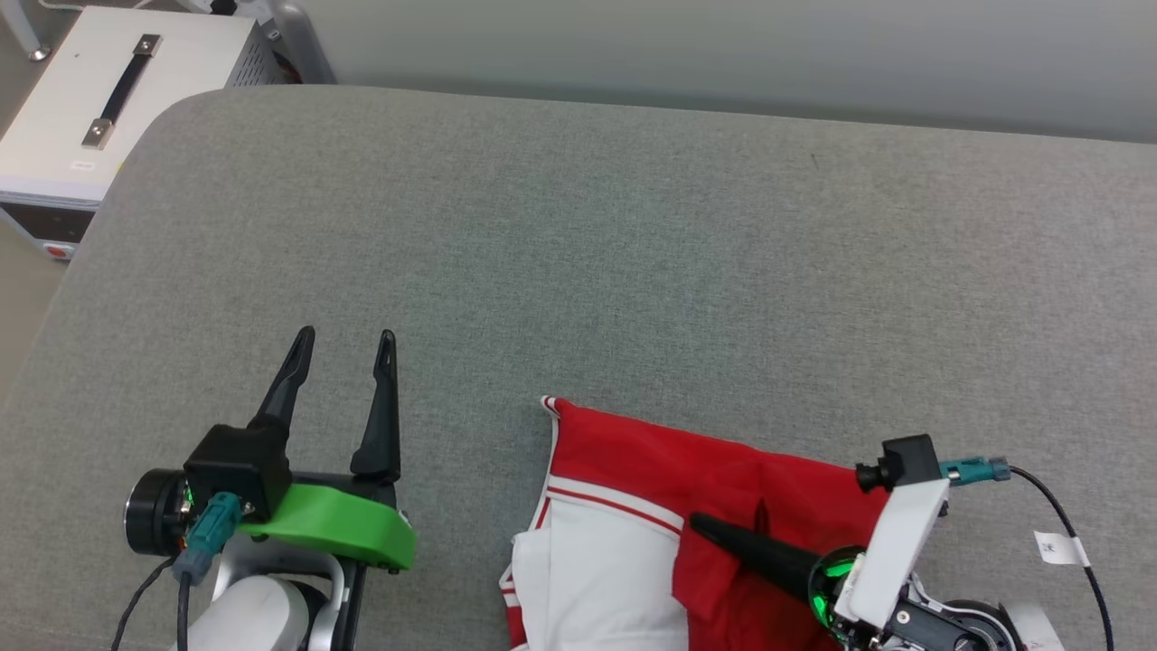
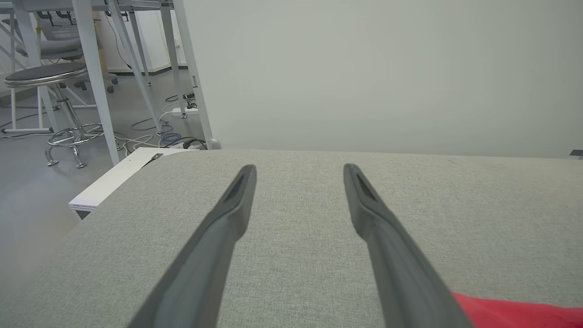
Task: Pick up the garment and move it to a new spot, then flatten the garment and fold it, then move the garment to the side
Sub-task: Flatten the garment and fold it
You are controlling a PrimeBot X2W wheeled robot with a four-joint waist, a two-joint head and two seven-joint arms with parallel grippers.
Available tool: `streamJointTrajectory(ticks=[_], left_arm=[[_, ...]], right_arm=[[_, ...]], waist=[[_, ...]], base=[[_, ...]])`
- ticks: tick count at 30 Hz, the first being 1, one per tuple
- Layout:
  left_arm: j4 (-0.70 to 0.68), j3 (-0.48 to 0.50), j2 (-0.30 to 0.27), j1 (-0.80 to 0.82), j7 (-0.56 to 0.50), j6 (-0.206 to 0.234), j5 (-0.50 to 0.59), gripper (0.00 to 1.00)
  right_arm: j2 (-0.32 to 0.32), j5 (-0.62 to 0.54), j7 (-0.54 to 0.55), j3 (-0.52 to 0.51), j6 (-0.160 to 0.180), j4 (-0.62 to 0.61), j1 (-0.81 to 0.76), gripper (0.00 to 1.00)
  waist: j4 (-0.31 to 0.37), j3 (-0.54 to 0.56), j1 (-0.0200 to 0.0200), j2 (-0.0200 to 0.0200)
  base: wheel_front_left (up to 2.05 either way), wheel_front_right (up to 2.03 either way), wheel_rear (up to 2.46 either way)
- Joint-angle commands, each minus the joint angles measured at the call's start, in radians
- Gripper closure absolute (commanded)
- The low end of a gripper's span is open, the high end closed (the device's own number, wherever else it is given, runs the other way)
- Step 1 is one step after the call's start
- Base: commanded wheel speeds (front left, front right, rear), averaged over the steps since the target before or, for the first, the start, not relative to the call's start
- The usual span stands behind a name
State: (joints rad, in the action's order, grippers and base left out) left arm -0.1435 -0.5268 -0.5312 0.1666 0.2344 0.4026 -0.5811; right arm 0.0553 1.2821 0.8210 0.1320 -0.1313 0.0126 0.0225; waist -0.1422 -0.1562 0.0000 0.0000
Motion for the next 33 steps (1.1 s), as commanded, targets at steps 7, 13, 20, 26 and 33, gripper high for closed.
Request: streamJointTrajectory(ticks=[7,13,20,26,33], left_arm=[[0.016,-0.001,0.043,0.054,0.018,-0.018,0.027,0.00],[0.030,0.008,0.073,0.081,0.024,-0.034,0.039,0.00],[0.051,0.024,0.110,0.096,0.027,-0.057,0.059,0.00],[0.066,0.050,0.128,0.079,0.027,-0.073,0.076,0.00],[0.070,0.066,0.119,0.052,0.027,-0.079,0.090,0.00]], right_arm=[[-0.005,0.063,-0.073,0.183,0.001,0.020,0.093,1.00],[0.005,0.056,-0.110,0.241,0.001,0.033,0.139,1.00],[0.050,0.025,-0.178,0.273,0.001,0.082,0.153,1.00],[0.065,0.017,-0.252,0.312,0.001,0.098,0.159,0.00],[0.115,-0.008,-0.355,0.356,0.001,0.039,0.164,0.00]], waist=[[-0.051,-0.088,0.0000,0.0000],[-0.071,-0.142,0.0000,0.0000],[-0.088,-0.165,0.0000,0.0000],[-0.081,-0.137,0.0000,0.0000],[-0.059,-0.075,0.0000,0.0000]], base=[[0.00,0.00,0.00],[0.00,0.00,0.00],[0.00,0.00,0.00],[0.00,0.00,0.00],[0.00,0.00,0.00]])
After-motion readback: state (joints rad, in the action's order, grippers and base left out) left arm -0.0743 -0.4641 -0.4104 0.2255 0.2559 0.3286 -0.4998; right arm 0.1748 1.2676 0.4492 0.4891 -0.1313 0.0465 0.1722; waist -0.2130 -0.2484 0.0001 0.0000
